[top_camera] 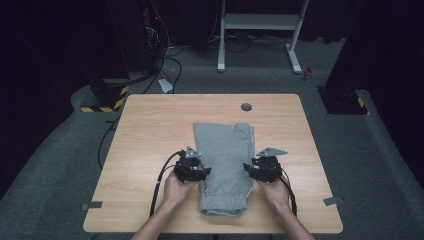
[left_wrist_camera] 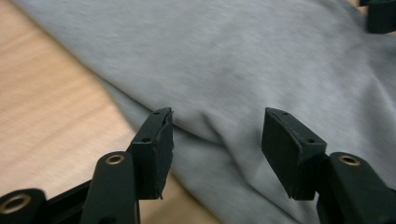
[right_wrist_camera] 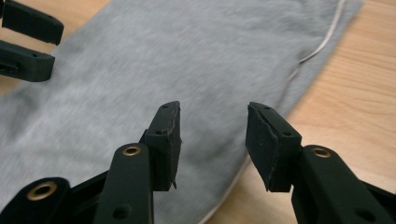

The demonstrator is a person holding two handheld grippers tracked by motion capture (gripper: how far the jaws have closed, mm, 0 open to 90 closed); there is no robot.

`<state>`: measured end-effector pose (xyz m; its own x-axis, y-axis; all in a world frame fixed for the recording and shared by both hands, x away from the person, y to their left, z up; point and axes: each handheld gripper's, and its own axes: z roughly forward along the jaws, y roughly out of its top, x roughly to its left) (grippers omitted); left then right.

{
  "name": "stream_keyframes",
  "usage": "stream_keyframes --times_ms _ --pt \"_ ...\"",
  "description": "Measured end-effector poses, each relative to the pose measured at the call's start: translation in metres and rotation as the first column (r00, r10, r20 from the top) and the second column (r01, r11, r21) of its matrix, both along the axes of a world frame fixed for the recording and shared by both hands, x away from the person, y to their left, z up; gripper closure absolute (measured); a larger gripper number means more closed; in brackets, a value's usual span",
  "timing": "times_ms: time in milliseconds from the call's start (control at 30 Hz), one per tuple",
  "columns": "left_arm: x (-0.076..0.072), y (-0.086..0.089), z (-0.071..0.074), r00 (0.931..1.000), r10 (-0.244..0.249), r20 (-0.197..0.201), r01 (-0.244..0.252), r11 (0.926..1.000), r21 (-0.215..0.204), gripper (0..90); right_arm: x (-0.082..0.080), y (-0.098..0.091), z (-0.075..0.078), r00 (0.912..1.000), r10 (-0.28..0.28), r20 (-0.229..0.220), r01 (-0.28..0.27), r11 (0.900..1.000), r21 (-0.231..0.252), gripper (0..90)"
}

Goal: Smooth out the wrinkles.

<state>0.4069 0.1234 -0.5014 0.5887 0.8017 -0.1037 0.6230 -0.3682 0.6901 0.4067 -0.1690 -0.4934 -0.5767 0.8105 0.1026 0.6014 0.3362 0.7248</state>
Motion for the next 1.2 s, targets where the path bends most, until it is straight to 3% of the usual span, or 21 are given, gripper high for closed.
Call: stream_keyframes --times_ms 100,200,267,367,533,700,733,800,867,1100,1200 --pt "0.013 0.007 0.002 0.9978 0.005 -0.066 -0.010 0.9978 -0.065 46.9 0.008 -0.005 0.001 0.9993 -0.031 -0.020 0.032 0.9990 0.033 55.1" --pt "0.023 0.010 0.007 0.9961 0.051 -0.072 -0.055 0.9973 -0.049 45.1 0.012 -0.007 0.004 0.9985 -0.053 -0.013 0.053 0.9983 0.022 55.1" --pt "0.031 0.013 0.009 0.9943 0.067 -0.084 -0.073 0.9941 -0.080 41.3 0.016 -0.010 0.005 0.9979 -0.064 -0.011 0.064 0.9970 0.042 55.2" --pt "0.044 0.015 0.010 0.9913 0.104 -0.081 -0.109 0.9922 -0.061 40.5 0.025 -0.015 0.004 0.9960 -0.086 -0.024 0.087 0.9945 0.058 55.5" --pt "0.051 0.015 0.004 0.9864 0.140 -0.085 -0.141 0.9900 -0.003 40.3 0.039 -0.018 0.001 0.9926 -0.114 -0.041 0.116 0.9920 0.049 56.4" --pt "0.062 0.021 0.003 0.9793 0.174 -0.103 -0.176 0.9844 -0.007 40.2 0.048 -0.018 0.002 0.9888 -0.142 -0.046 0.144 0.9880 0.055 56.1" --pt "0.066 0.023 0.002 0.9764 0.186 -0.109 -0.190 0.9815 -0.024 40.6 0.048 -0.017 0.002 0.9877 -0.152 -0.036 0.154 0.9866 0.054 56.2" --pt "0.072 0.022 0.001 0.9713 0.205 -0.121 -0.207 0.9784 -0.003 41.2 0.051 -0.016 0.001 0.9836 -0.178 -0.027 0.180 0.9827 0.046 56.3" --pt "0.077 0.019 0.000 0.9707 0.204 -0.127 -0.205 0.9788 0.003 40.8 0.056 -0.016 -0.003 0.9790 -0.195 -0.060 0.198 0.9785 0.058 56.3" --pt "0.085 0.019 -0.006 0.9636 0.239 -0.119 -0.243 0.9699 -0.018 39.9 0.072 -0.008 -0.001 0.9744 -0.217 -0.060 0.219 0.9747 0.042 54.1" --pt "0.093 0.017 -0.004 0.9645 0.235 -0.121 -0.234 0.9720 0.017 38.8 0.082 -0.005 0.000 0.9687 -0.242 -0.054 0.244 0.9693 0.029 52.8"
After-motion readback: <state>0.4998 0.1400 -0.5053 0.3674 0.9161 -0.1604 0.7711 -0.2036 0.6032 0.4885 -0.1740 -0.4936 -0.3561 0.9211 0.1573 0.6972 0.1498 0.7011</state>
